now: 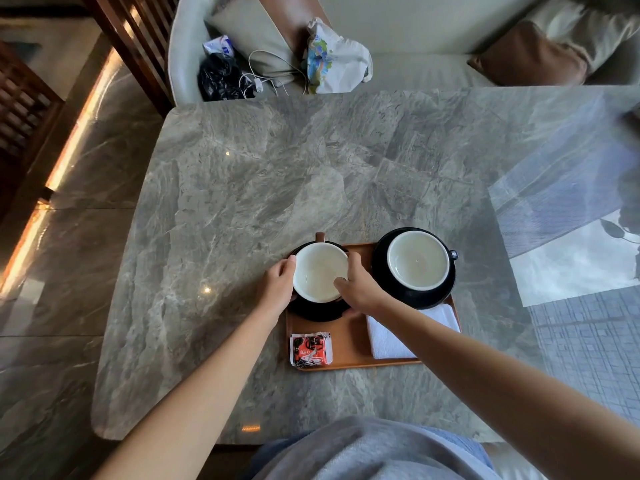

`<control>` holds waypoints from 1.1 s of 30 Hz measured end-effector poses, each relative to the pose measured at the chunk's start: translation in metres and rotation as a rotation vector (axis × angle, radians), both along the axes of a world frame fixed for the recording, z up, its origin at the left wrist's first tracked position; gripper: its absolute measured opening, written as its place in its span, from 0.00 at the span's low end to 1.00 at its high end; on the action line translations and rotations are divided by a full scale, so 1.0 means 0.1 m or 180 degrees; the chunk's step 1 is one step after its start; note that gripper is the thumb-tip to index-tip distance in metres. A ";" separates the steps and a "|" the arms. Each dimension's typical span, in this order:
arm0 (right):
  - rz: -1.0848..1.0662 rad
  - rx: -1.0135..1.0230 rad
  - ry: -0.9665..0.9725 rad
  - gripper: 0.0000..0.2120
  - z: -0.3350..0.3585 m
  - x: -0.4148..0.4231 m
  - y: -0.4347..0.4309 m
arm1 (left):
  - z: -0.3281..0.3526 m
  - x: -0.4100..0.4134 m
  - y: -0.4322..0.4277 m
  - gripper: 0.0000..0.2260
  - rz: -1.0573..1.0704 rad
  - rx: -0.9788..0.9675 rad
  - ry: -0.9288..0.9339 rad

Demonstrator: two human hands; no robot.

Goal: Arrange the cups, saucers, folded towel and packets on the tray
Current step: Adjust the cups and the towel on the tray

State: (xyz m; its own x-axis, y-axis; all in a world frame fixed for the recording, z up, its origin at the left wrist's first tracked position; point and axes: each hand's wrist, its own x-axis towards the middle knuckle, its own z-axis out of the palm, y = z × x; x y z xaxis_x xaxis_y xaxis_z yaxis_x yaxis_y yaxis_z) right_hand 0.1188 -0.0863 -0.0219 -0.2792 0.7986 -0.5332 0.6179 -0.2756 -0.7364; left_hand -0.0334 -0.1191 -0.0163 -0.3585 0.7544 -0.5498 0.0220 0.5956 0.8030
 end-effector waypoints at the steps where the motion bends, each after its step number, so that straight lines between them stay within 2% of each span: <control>1: -0.0025 -0.0035 0.0023 0.23 0.02 0.00 -0.01 | 0.01 0.00 0.00 0.09 0.0011 -0.0015 -0.0031; 6: -0.0264 -0.0285 0.0314 0.25 0.14 0.11 -0.14 | 0.05 -0.02 -0.03 0.09 -0.0024 -0.0041 -0.0080; 11: -0.0683 -0.0896 0.0812 0.13 0.27 0.47 -0.41 | 0.21 0.01 0.08 0.13 0.0139 0.0705 0.0661; 14: -0.1279 -0.1116 0.1223 0.11 0.35 0.75 -0.54 | 0.35 0.15 0.25 0.10 -0.0096 0.1209 0.1069; 17: -0.2139 -0.1071 0.1438 0.11 0.39 1.00 -0.59 | 0.43 0.46 0.47 0.10 -0.0651 0.1562 0.0996; 21: -0.2705 -0.0798 0.1408 0.15 0.37 1.21 -0.53 | 0.33 0.97 0.76 0.14 -0.1590 0.1218 0.0892; 25: -0.2587 -0.0724 0.1474 0.20 0.30 1.29 -0.41 | 0.16 1.32 0.92 0.20 -0.2463 0.0602 0.1034; 30: -0.2316 -0.0678 0.1337 0.18 0.19 1.26 -0.30 | 0.05 1.44 0.95 0.18 -0.2455 0.0354 0.1123; 33: -0.2258 -0.0607 0.1196 0.18 0.19 1.30 -0.22 | 0.03 1.41 0.88 0.16 -0.2315 0.0217 0.0805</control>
State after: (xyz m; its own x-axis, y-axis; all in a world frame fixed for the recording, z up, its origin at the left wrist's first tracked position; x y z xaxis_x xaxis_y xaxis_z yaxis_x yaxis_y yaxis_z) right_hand 0.2487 -0.1087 -0.0029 0.0708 0.7574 -0.6491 -0.0282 -0.6489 -0.7603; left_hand 0.1075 -0.0308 -0.0131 0.1318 0.8775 -0.4610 0.5765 0.3104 0.7558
